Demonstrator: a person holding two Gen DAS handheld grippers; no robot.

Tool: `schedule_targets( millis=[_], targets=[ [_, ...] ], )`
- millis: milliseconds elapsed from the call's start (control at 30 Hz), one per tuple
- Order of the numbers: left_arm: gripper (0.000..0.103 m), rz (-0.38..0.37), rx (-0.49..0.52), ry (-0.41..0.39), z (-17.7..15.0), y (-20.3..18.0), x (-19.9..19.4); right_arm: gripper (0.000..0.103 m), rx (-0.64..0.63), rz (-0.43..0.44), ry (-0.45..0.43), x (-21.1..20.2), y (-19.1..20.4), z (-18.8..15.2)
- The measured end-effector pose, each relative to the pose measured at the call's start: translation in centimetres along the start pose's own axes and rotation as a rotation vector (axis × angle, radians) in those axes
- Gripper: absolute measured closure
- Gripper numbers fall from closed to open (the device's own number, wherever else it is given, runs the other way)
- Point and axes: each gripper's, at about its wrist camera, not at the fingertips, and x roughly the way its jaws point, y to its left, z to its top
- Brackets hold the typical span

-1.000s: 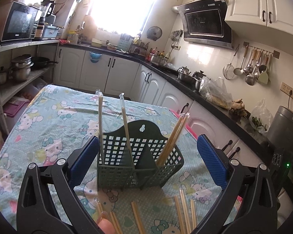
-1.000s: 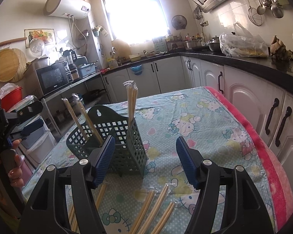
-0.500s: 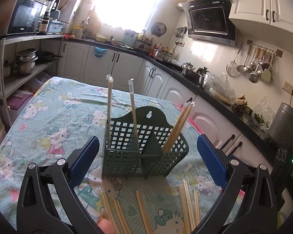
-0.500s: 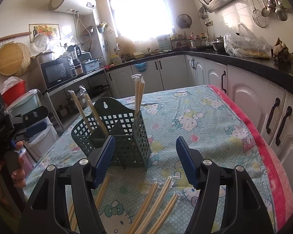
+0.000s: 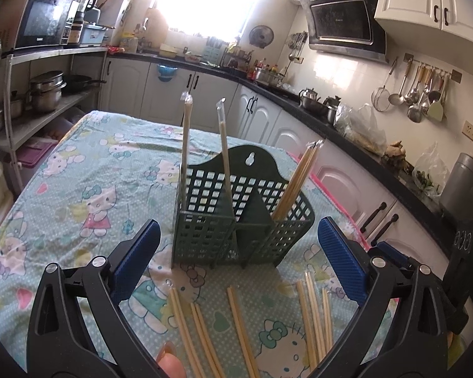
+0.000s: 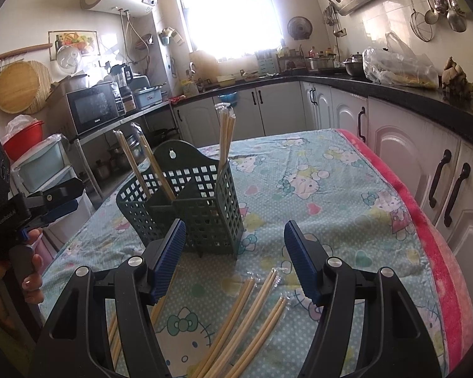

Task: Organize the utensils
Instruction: 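Withdraw both open tools up and back from the green caddy, then lower both tools onto the loose chopsticks beside the caddy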

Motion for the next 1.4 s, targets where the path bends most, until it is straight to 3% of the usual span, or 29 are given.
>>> schedule_targets(
  millis=[1000, 1233, 1400],
  targets=[
    [0.011, 0.125, -0.038, 0.196, -5.1, 3.4, 4.6, 0.041, 0.022, -0.007, 0.134, 3.0, -1.1, -2.9],
    [0.011, 0.175, -0.036, 0.240, -6.1, 4.4, 6.2, 0.056, 0.057, -0.029, 0.212, 5.4, -2.1, -3.8],
    [0.029, 0.178, -0.073, 0.257, -6.3, 5.3, 7.0, 0.068, 0.070, -0.057, 0.279, 7.4, -2.7, -4.1]
  ],
)
